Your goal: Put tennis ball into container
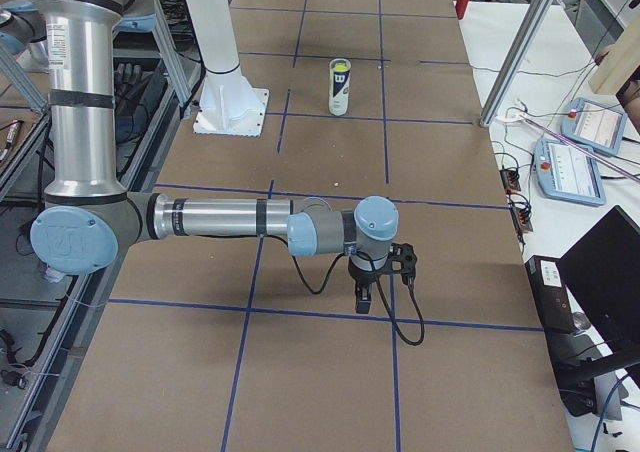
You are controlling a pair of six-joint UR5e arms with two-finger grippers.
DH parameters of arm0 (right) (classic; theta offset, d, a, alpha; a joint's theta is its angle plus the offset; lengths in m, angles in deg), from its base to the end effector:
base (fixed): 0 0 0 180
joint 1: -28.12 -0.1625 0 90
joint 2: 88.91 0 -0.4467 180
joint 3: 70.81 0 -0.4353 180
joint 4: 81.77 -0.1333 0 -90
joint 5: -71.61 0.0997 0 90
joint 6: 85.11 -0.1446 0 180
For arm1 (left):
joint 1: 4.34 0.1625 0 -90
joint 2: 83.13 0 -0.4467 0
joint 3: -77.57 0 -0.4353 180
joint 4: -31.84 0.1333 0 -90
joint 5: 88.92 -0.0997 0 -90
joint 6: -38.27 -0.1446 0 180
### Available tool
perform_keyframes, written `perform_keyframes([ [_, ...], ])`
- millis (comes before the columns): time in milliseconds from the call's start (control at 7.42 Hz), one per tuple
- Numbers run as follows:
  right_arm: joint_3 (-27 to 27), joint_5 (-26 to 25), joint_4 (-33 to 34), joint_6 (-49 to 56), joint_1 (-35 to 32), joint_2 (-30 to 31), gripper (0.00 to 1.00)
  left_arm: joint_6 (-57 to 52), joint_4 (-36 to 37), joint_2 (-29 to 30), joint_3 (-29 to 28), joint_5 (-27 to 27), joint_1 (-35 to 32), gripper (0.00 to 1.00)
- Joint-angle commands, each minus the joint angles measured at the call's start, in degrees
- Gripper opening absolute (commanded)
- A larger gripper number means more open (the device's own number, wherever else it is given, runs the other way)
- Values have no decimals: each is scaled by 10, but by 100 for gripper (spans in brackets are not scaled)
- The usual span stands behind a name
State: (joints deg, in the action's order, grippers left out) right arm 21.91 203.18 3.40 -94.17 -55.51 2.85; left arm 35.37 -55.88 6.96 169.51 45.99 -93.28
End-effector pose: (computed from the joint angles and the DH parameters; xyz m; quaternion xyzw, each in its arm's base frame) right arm -0.0219 -0.5325 0.6993 -0.0008 -0.3575 0.0040 0.9339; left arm -0.0213 -0.5355 0.6966 0.0041 0.3819 0.0311 0.9237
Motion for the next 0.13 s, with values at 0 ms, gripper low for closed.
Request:
perform_keyframes([
  [0,0,0,0,0,0,0,100,0,1,2,0,0,0,100],
])
